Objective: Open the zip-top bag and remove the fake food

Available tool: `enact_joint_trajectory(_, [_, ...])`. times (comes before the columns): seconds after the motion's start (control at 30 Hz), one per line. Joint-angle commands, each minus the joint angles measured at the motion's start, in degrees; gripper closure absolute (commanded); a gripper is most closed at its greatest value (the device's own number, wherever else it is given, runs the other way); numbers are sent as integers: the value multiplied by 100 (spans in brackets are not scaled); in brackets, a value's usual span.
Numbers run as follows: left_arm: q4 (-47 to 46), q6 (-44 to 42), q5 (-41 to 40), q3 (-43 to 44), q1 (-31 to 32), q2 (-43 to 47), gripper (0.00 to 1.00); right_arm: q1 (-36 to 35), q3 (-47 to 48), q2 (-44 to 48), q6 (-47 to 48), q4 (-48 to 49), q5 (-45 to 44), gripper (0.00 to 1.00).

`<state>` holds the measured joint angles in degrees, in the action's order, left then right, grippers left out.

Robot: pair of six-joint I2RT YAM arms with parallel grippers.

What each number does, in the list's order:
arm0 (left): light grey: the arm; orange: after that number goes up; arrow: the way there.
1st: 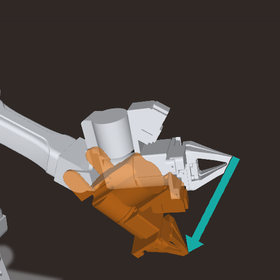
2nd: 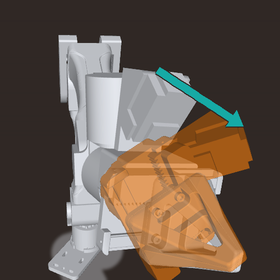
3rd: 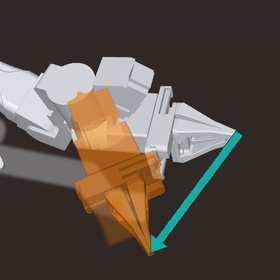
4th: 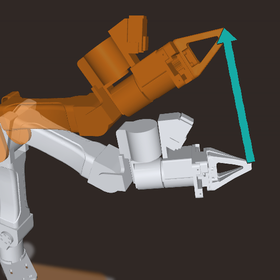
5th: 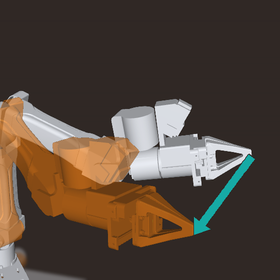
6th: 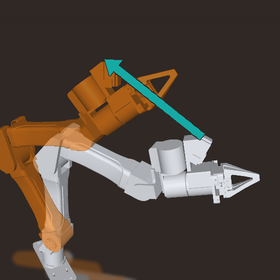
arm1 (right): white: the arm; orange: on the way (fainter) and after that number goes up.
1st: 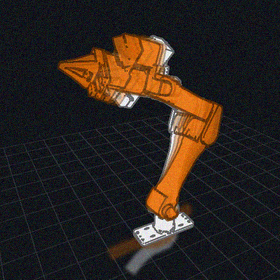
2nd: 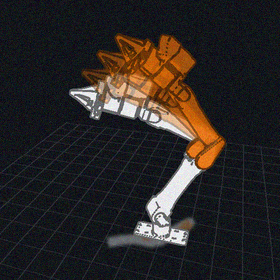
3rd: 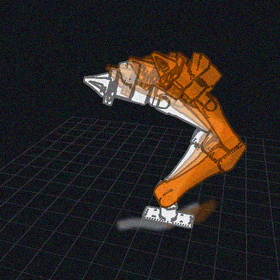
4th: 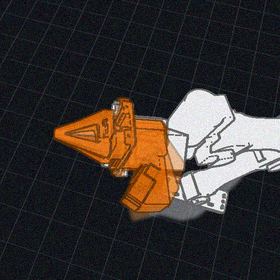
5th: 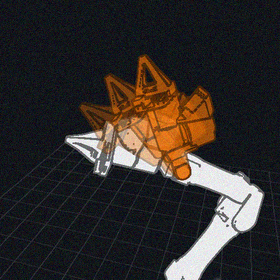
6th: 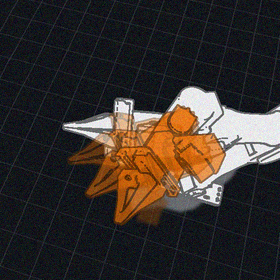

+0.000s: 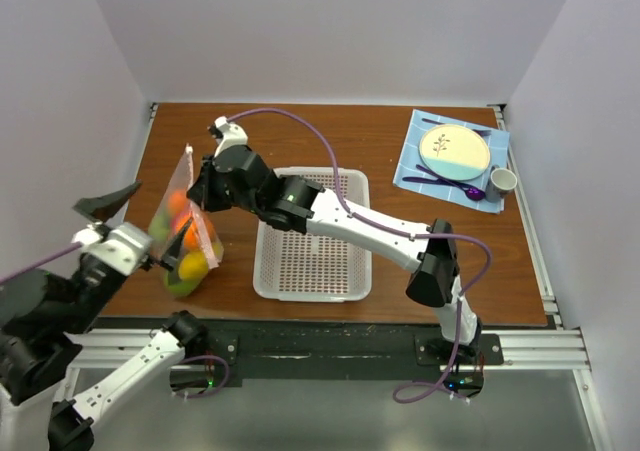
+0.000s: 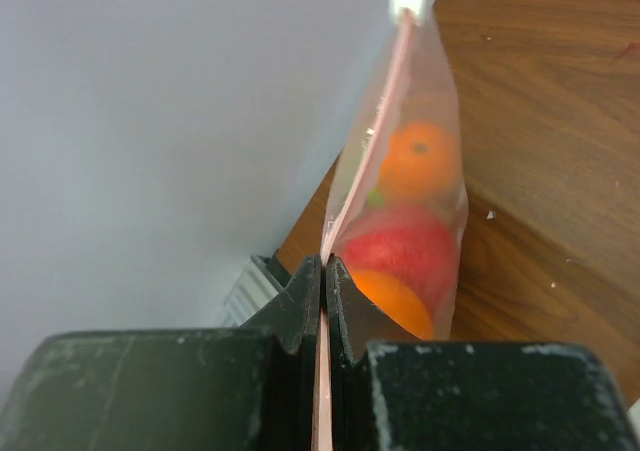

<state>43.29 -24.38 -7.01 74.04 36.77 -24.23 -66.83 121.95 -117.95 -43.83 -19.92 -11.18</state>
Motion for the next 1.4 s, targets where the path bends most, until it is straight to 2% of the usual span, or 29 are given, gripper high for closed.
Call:
enact_joint_trajectory(0.0, [154, -435, -574, -697, -30, 321, 0, 21, 681, 326, -406, 270, -1078, 100])
enact_joint_trajectory(0.13, [66, -577, -442, -1032, -30, 638, 0, -23, 1355, 115, -538, -353, -1720, 100])
enact_joint_trajectory(0.27, [-153, -690, -626, -1321, -56, 542, 0, -76, 1463, 53, -722, -530, -1993, 100])
enact_joint_trajectory(0.43, [-1215, -744, -899, -1752, -65, 490, 0, -208, 1139, 114, -951, -469, -2055, 100])
enact_joint_trajectory(0.67, [-1647, -155, -697, -2085, -65, 129, 0, -278, 734, 106, -1197, -284, -1994, 100])
enact_joint_trajectory(0.77, [-1946, -155, -880, -2410, -56, 94, 0, -322, 698, 88, -1242, -284, -1993, 100])
enact_joint_trajectory(0.93, [-1938, -76, -995, -2728, -56, 85, 0, -348, 567, 193, -1250, -170, -1950, 100])
enact_joint_trajectory(1.23, [-2377, -452, -1742, -2939, -56, 384, 0, -428, -65, 694, -1285, -3, -1985, 100])
enact_joint_trajectory(1.33, [-2544, -672, -1778, -2991, -56, 480, 9, -428, -505, 914, -1426, 102, -1958, 100])
enact_joint_trajectory(1.37, [-2588, -725, -1787, -3027, -56, 533, 17, -436, -680, 966, -1461, 120, -1949, 100])
